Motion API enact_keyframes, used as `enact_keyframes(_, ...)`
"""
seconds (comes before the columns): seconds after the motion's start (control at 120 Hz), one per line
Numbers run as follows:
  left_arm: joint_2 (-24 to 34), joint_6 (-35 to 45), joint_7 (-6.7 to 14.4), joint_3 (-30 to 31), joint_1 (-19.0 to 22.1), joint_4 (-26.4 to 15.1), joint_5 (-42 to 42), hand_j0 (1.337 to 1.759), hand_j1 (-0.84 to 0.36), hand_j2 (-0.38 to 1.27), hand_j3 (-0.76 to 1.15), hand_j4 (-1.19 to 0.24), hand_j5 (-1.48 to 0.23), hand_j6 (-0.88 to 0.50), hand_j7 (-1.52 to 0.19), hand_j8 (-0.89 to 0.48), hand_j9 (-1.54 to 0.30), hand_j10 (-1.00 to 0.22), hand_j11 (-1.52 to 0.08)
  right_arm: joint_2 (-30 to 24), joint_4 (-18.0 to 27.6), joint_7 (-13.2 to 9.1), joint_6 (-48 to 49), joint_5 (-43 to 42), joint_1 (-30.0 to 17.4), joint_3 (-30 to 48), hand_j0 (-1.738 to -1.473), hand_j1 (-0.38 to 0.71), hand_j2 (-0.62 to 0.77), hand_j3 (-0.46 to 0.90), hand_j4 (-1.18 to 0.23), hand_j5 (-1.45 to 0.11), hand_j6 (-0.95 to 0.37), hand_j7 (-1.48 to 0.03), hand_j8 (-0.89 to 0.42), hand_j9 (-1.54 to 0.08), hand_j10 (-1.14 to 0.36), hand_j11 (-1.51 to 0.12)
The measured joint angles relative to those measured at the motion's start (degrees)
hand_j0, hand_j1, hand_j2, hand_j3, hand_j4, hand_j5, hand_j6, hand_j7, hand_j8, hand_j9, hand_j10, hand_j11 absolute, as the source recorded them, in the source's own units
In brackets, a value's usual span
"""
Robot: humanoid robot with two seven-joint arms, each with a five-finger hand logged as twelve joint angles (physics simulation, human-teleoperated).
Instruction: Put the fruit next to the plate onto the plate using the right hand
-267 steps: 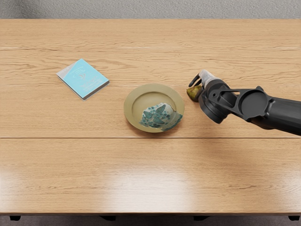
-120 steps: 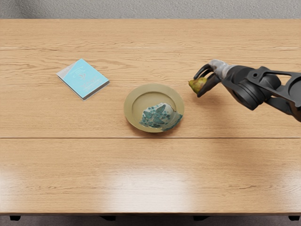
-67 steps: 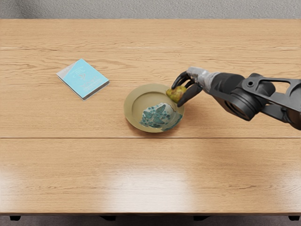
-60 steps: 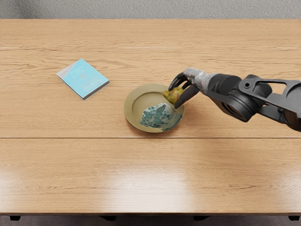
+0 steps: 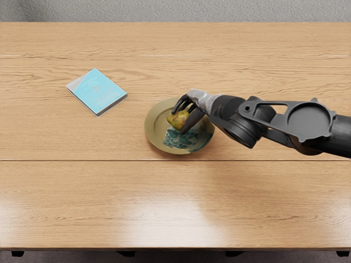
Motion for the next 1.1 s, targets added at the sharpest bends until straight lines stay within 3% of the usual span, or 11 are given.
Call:
enact_keyframes(0.2, 0.0, 0.0, 0.0, 0.0, 0.0, 0.0, 0.0, 1.658, 0.32, 0.0, 0.0, -0.02, -0.03, -0.02, -0.03, -0.02, -0.03, -0.02, -0.03, 0.5, -0.8, 0.0, -0.1, 0.1, -0.1, -0.1, -1.658, 0.14, 0.04, 0.0, -0.47, -0.63, -0.37, -0.62, -0.36, -0.63, -0.47, -0.63)
enact_keyframes(0.458, 0.0, 0.0, 0.0, 0.0, 0.0, 0.0, 0.0, 1.658, 0.32, 0.0, 0.0, -0.02, -0.03, -0.02, -0.03, -0.02, -0.03, -0.02, -0.03, -2.0, 1.4, -0.3, 4.2, 3.7, 0.0, 2.9, -1.658, -0.17, 0.01, 0.0, -0.16, -0.22, -0.14, -0.21, -0.13, -0.22, -0.16, -0.22)
enact_keyframes(0.708, 0.0, 0.0, 0.0, 0.0, 0.0, 0.0, 0.0, 1.658, 0.32, 0.0, 0.0, -0.02, -0.03, -0.02, -0.03, -0.02, -0.03, -0.02, -0.03, -12.5, 6.2, -0.6, 18.3, 12.4, -1.8, 9.9, -1.658, -0.3, 0.0, 0.0, -0.05, -0.06, -0.04, -0.06, -0.04, -0.06, -0.05, -0.06)
enact_keyframes(0.867, 0.0, 0.0, 0.0, 0.0, 0.0, 0.0, 0.0, 1.658, 0.32, 0.0, 0.0, -0.02, -0.03, -0.02, -0.03, -0.02, -0.03, -0.02, -0.03, -21.6, 6.6, -0.6, 32.6, 18.7, -6.5, 16.6, -1.658, -0.33, 0.0, 0.0, -0.02, -0.03, -0.02, -0.03, -0.02, -0.03, -0.02, -0.03)
enact_keyframes(1.1, 0.0, 0.0, 0.0, 0.0, 0.0, 0.0, 0.0, 1.658, 0.32, 0.0, 0.0, -0.02, -0.03, -0.02, -0.03, -0.02, -0.03, -0.02, -0.03, -34.0, 5.2, -0.2, 50.6, 27.1, -9.1, 18.7, -1.658, -0.34, 0.0, 0.0, -0.01, -0.01, -0.01, -0.01, -0.01, -0.01, -0.01, -0.01)
